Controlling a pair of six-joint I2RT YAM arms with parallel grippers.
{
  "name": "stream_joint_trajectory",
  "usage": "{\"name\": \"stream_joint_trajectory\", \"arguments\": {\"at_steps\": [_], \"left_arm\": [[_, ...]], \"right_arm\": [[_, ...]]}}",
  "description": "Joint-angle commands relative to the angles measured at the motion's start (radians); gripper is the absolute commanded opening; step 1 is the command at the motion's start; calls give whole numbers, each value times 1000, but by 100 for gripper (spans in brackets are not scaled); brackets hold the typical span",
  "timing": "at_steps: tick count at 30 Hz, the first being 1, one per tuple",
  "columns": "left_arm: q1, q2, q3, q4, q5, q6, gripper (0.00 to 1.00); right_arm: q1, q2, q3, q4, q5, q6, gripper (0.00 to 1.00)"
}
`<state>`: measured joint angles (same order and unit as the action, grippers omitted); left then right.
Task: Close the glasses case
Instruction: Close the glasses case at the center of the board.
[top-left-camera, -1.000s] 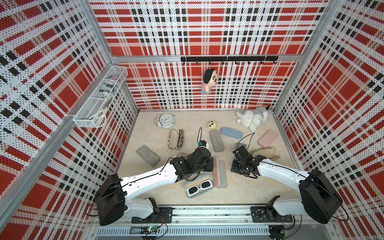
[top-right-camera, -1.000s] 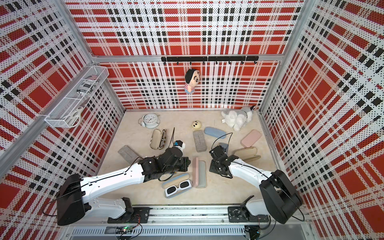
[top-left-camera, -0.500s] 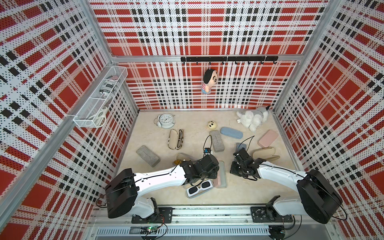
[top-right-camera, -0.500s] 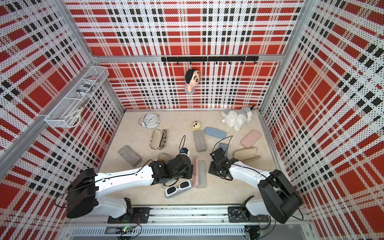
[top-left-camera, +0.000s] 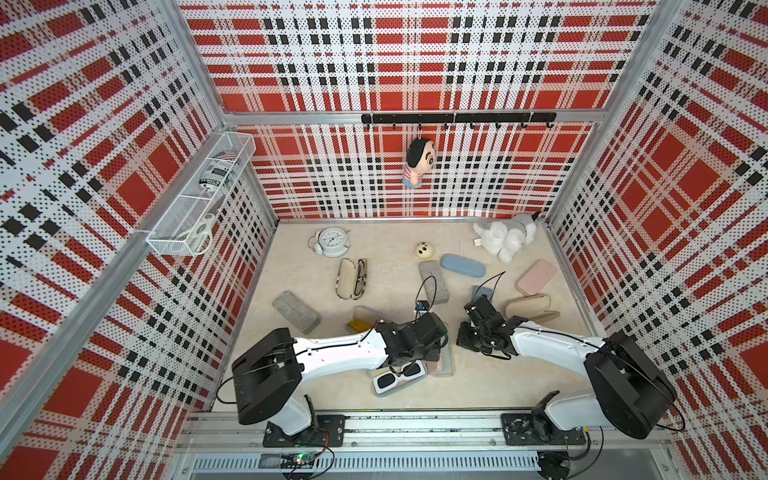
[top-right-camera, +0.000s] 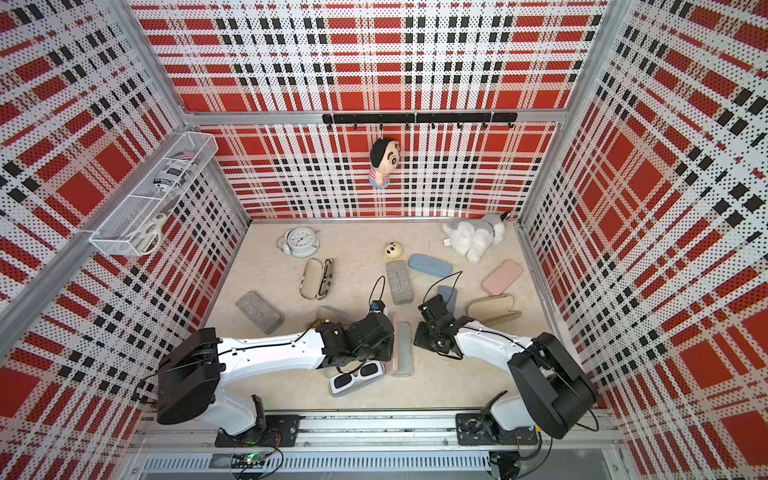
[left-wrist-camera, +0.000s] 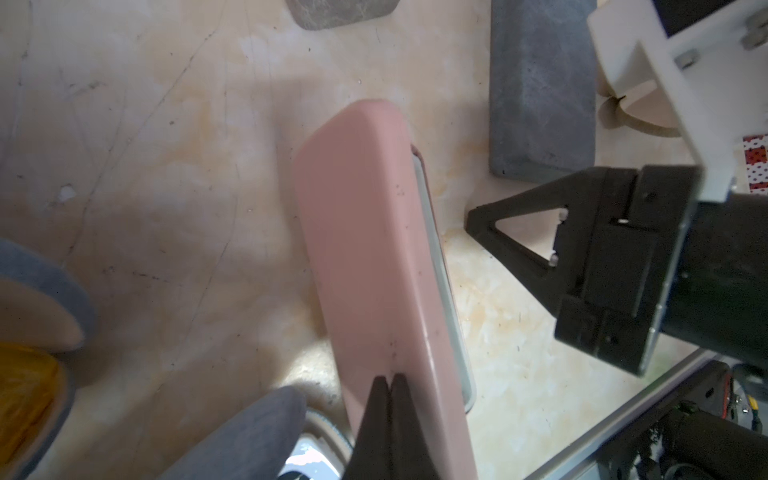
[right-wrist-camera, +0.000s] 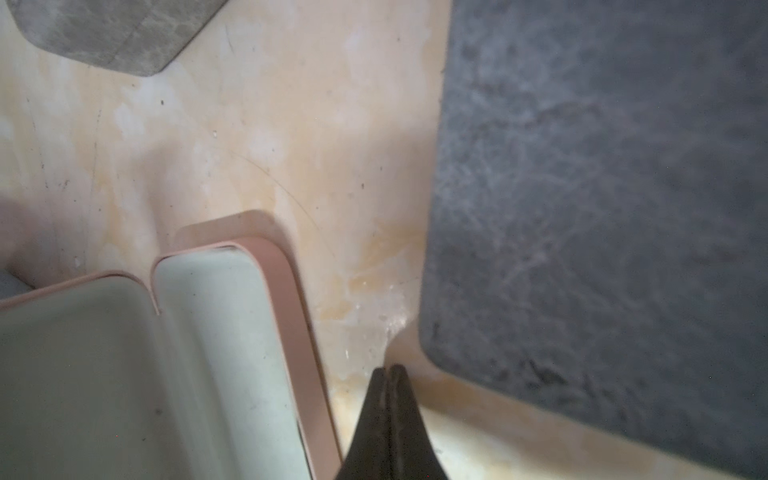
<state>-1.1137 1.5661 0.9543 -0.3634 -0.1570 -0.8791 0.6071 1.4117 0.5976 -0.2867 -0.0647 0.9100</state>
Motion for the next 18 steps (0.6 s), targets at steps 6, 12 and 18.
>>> {"name": "stream_joint_trajectory", "arguments": {"at_steps": [6, 12, 18], "left_arm": [[-20, 52, 44, 32, 10, -4, 0], [-21, 75, 46, 39, 12, -9, 0], [-21, 103, 53, 47, 13, -8, 0]], "right_arm": [[13, 40, -18, 35, -53, -11, 6], [13, 56, -38, 90, -105, -9, 6], [13, 69, -45, 105, -126, -11, 6]]}}
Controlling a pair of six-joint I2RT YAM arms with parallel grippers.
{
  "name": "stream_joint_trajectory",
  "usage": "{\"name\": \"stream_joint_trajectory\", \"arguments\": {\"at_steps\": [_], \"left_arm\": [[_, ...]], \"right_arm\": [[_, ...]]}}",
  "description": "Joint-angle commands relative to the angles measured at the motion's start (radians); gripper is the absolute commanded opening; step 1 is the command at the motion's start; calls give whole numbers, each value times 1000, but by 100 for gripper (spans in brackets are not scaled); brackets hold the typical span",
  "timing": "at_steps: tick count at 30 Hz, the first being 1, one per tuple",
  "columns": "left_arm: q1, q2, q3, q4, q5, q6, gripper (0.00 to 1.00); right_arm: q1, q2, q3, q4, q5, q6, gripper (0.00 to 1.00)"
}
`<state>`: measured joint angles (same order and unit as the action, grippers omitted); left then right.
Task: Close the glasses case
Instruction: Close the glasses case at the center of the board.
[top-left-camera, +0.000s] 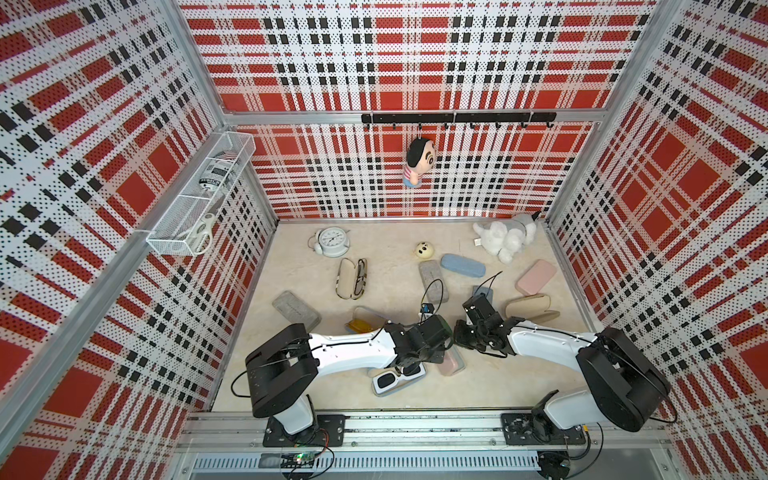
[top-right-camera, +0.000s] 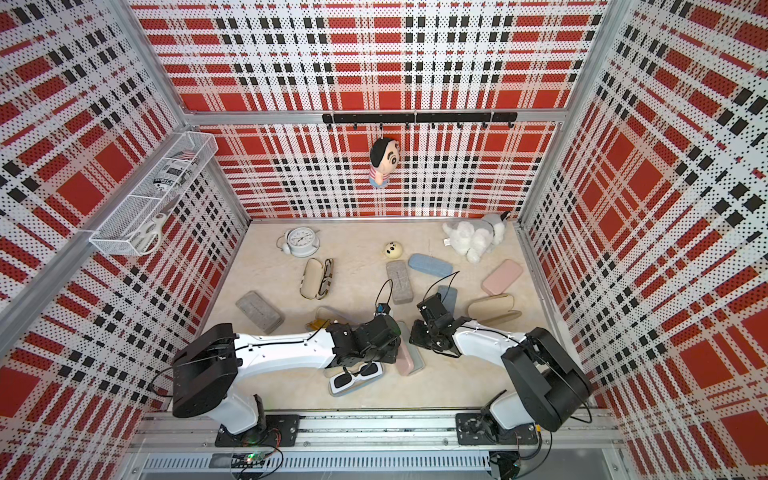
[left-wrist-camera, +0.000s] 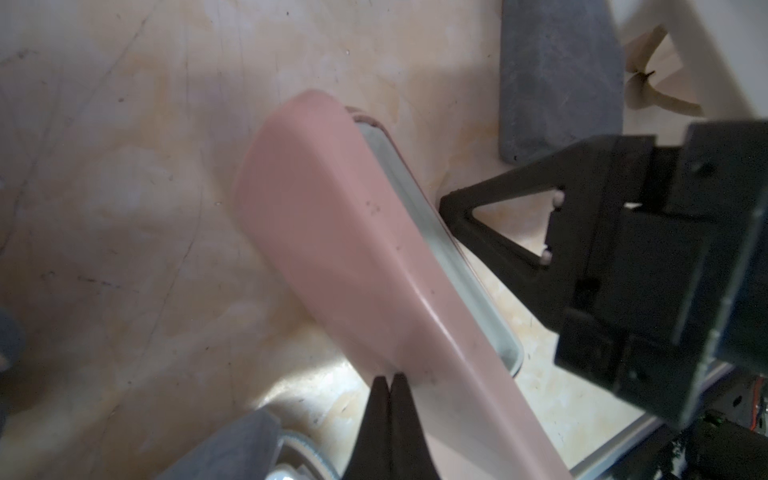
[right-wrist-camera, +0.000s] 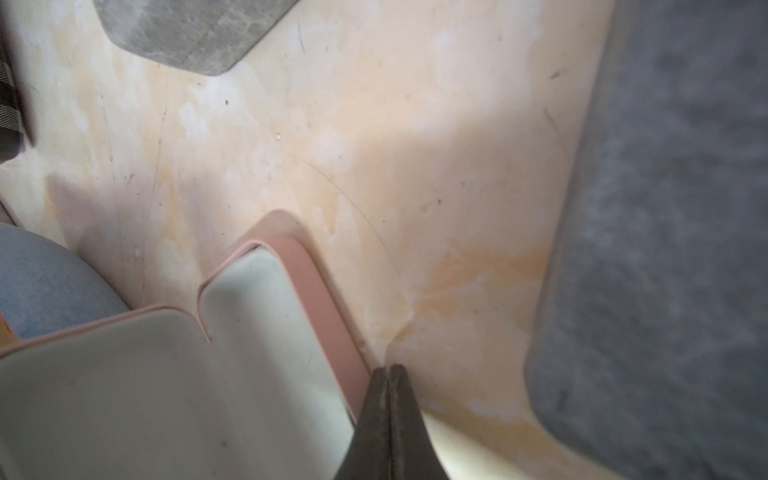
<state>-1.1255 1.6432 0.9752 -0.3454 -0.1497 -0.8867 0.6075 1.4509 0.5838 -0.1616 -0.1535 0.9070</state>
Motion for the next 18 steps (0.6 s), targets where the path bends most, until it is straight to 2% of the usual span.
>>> {"name": "stream_joint_trajectory", "arguments": {"at_steps": [1, 11, 18], "left_arm": [[-9, 30, 31, 35, 11, 2, 0], [-8, 67, 45, 45, 16, 11, 0], [-8, 86, 49, 47, 21, 18, 0]], "right_arm": [[14, 31, -32, -19, -38, -9, 6], [14, 43, -33, -21, -46, -5, 6], [13, 7, -44, -30, -7, 19, 6]]}}
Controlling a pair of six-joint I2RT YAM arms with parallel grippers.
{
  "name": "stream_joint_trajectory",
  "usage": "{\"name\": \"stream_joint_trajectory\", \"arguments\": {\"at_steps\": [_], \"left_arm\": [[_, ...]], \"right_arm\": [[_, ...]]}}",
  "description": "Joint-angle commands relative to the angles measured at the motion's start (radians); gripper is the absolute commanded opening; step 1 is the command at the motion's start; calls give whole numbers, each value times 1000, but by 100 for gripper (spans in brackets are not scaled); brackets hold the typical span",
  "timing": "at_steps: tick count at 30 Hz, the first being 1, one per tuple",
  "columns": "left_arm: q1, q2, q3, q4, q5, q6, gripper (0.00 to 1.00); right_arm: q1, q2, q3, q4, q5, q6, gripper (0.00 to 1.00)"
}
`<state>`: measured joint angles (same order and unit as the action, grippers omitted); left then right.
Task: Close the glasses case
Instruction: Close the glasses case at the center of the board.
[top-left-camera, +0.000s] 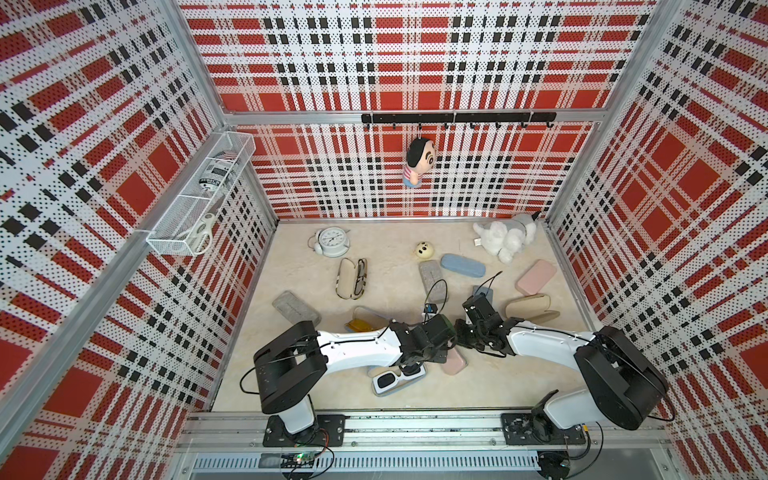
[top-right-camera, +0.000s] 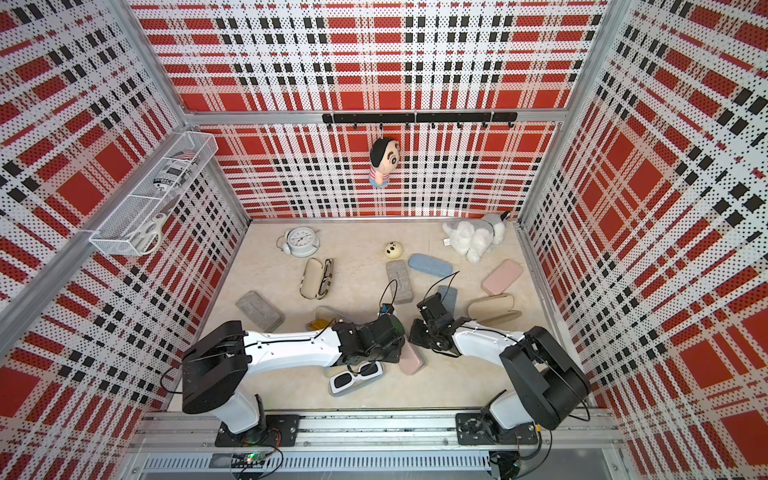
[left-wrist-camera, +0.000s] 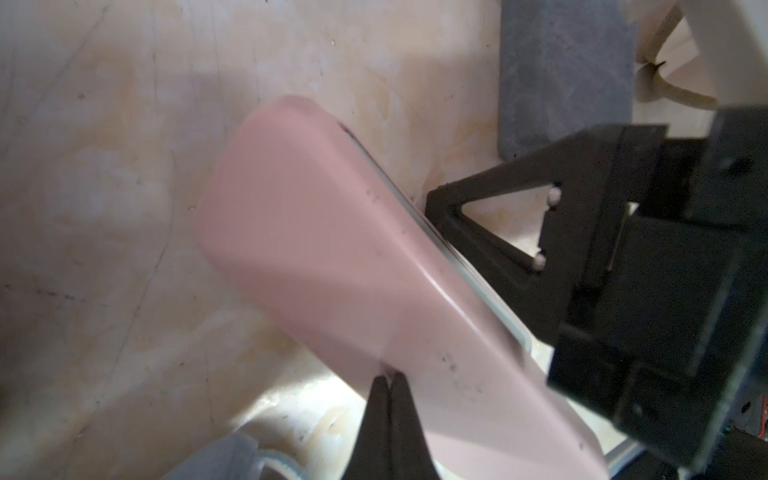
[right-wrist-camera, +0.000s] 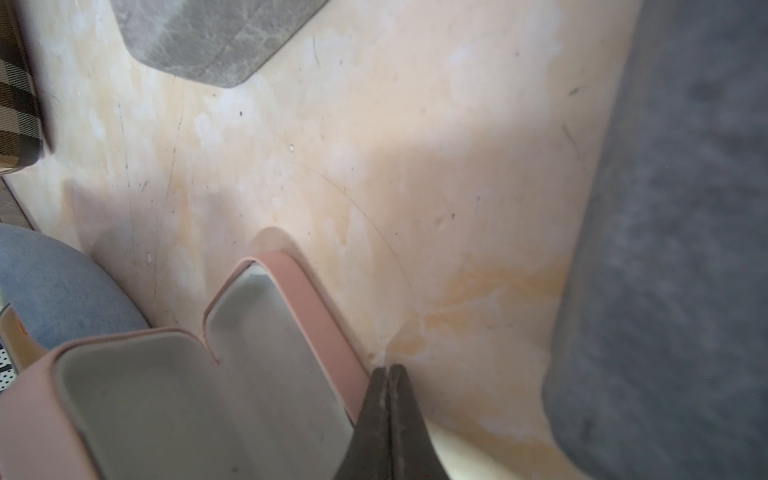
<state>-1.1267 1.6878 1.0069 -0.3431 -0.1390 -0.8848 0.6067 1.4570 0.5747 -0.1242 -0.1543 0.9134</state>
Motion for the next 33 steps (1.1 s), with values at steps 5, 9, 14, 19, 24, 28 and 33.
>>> {"name": "stream_joint_trajectory", "arguments": {"at_steps": [5, 9, 14, 19, 24, 28, 33], "left_arm": [[-7, 52, 21, 46, 13, 20, 0], [-5, 65, 21, 49, 20, 23, 0], [-5, 71, 18, 49, 21, 23, 0], [-1, 75, 17, 50, 19, 23, 0], [4, 86, 19, 55, 23, 25, 0], [4, 67, 33, 53, 7, 24, 0], [8, 28, 133, -23, -86, 56, 3]], "right_arm": [[14, -15, -29, -91, 28, 15, 6], [13, -12, -22, -102, 37, 18, 6], [13, -44, -16, -136, 110, 40, 6], [9, -110, -2, -154, 170, 44, 11], [-1, -139, 37, -214, 224, 25, 12], [-8, -169, 60, -225, 232, 2, 16], [-10, -219, 98, -228, 238, -42, 27]]}}
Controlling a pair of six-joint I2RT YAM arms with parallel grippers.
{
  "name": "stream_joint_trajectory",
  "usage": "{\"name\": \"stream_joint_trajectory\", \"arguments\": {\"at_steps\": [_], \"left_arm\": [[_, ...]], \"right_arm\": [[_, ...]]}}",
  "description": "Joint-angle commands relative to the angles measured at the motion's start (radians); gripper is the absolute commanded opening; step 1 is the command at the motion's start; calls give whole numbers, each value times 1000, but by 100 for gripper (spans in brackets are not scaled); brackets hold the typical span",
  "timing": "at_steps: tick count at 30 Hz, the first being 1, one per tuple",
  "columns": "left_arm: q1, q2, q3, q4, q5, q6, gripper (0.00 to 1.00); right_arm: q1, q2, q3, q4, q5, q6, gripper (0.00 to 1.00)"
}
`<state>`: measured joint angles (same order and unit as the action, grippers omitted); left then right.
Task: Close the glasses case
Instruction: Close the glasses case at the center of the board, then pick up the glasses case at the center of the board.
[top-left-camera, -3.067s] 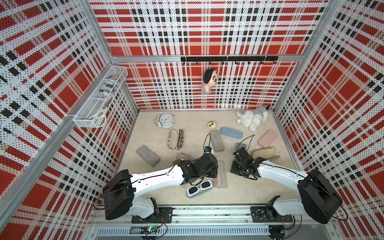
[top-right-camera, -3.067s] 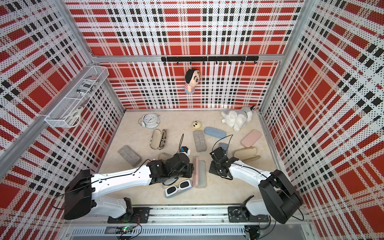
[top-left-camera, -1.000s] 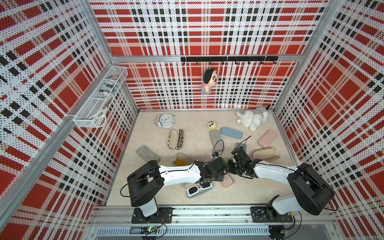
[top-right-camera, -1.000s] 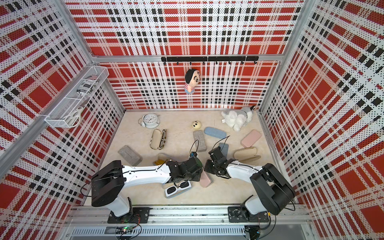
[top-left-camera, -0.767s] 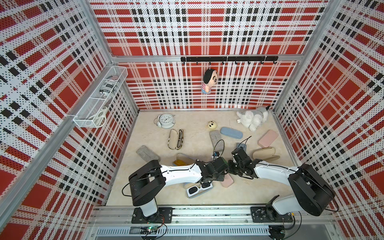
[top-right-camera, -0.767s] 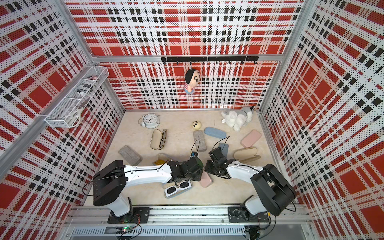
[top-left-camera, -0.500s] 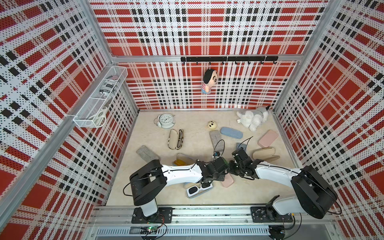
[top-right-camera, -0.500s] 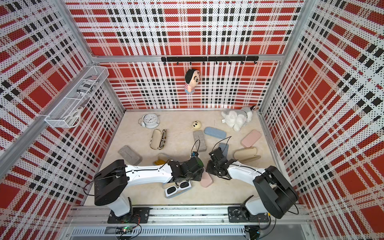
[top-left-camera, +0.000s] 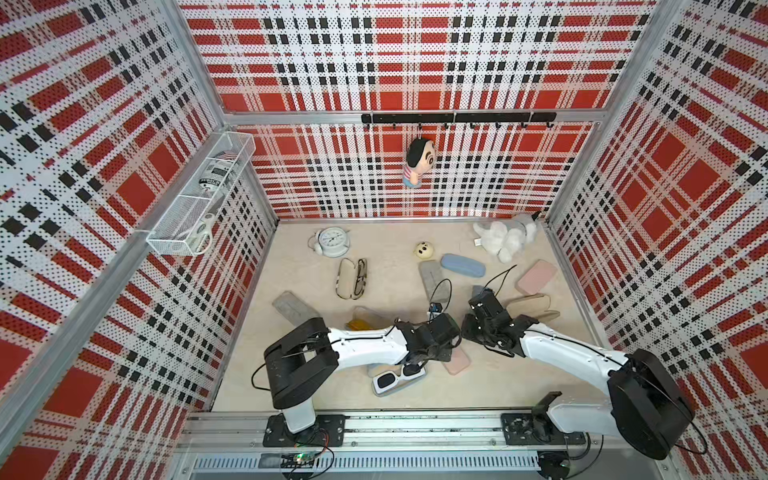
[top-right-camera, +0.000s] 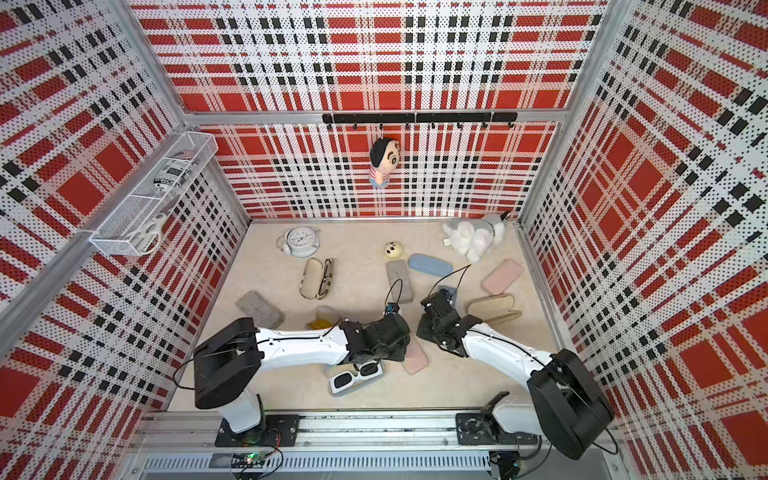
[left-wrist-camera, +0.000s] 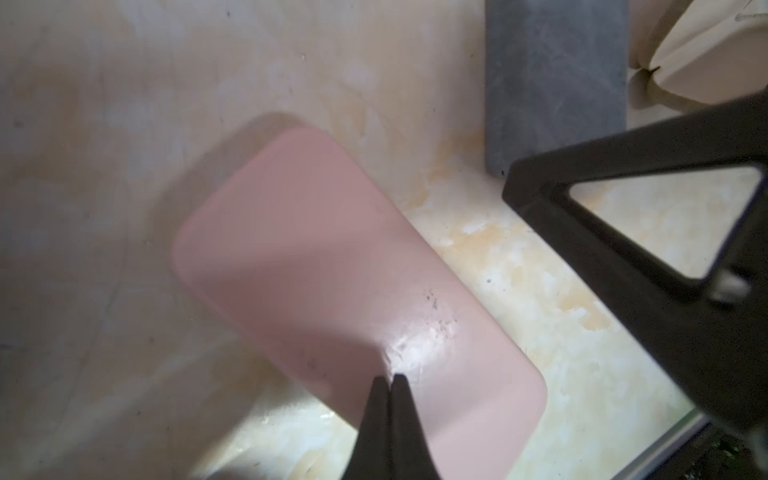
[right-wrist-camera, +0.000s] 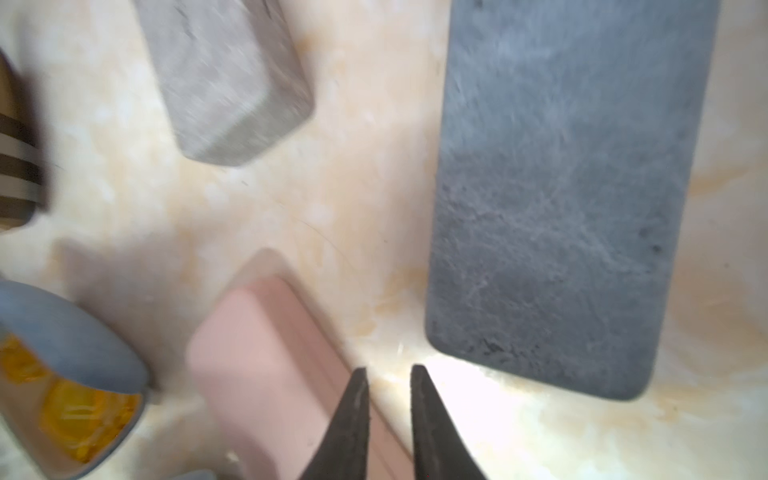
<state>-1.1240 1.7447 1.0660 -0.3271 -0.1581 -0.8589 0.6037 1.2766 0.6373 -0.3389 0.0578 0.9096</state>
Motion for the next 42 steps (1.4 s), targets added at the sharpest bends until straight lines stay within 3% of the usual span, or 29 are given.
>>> {"name": "stream_joint_trajectory", "arguments": {"at_steps": [1, 6, 11, 18, 27, 31, 32, 39, 42], "left_arm": [[9, -35, 104, -59, -90, 40, 6], [51, -89, 178, -79, -148, 71, 14], [135, -183, 142, -67, -166, 68, 43], [294, -385, -22, 19, -130, 44, 99], [458, -568, -185, 84, -104, 11, 98], [521, -616, -245, 91, -65, 8, 98], [533, -629, -261, 92, -58, 6, 98], [585, -688, -344, 100, -25, -12, 98], [599, -717, -366, 102, -18, -22, 98]], "right_arm": [[-7, -45, 50, -17, 22, -52, 32], [-7, -30, 160, -101, 15, -144, 41], [-5, -10, 270, -170, -5, -224, 49], [-5, 47, 403, -236, 14, -308, 59], [75, 359, 620, -280, -144, -556, 65], [146, 485, 718, -279, -148, -564, 65], [164, 518, 746, -277, -221, -648, 66], [238, 643, 856, -263, -362, -705, 65], [262, 705, 909, -289, -366, -723, 64]]}}
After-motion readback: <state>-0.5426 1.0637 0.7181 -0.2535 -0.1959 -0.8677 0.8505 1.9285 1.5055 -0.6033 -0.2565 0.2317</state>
